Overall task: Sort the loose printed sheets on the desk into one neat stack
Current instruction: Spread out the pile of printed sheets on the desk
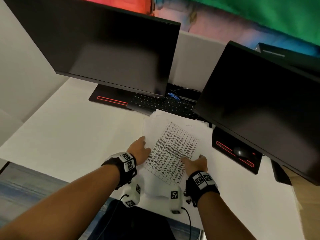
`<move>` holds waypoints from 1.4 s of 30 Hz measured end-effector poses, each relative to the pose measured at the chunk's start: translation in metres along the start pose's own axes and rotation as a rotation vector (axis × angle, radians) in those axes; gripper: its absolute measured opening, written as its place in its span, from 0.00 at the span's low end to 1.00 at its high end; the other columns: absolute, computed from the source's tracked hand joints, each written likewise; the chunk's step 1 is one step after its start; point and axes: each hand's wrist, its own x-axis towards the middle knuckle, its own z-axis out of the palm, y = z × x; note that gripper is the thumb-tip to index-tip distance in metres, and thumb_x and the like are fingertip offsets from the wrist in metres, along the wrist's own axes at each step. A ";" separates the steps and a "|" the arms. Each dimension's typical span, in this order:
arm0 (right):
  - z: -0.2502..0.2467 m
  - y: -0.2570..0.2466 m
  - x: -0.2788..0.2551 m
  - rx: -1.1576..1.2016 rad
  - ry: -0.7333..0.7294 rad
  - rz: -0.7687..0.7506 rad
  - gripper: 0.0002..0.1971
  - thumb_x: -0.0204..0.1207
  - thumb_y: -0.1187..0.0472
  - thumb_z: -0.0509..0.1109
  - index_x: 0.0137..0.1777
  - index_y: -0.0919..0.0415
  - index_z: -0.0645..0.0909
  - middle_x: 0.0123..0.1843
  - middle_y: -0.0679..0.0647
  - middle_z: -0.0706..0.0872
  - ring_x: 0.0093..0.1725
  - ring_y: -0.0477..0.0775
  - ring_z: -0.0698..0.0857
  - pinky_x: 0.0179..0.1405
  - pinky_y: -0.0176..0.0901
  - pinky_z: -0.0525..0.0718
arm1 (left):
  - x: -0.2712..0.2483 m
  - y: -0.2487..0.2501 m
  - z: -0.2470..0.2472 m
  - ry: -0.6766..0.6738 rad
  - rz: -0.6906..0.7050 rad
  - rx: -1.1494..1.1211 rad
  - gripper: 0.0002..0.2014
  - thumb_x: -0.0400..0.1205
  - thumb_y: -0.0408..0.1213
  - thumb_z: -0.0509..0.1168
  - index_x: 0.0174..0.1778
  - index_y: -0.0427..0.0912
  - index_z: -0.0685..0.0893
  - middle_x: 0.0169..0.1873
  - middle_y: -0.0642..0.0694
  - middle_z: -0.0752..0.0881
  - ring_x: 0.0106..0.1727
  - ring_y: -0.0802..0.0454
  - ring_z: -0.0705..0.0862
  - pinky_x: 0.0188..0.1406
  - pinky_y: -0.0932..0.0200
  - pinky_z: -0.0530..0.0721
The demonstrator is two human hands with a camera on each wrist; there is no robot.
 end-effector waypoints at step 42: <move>-0.066 -0.077 -0.046 -0.417 0.222 -0.606 0.14 0.81 0.59 0.71 0.64 0.61 0.80 0.52 0.57 0.86 0.53 0.59 0.85 0.55 0.51 0.86 | 0.017 -0.067 -0.088 0.153 -0.038 -0.301 0.07 0.83 0.43 0.69 0.43 0.44 0.86 0.21 0.57 0.85 0.28 0.56 0.83 0.44 0.54 0.86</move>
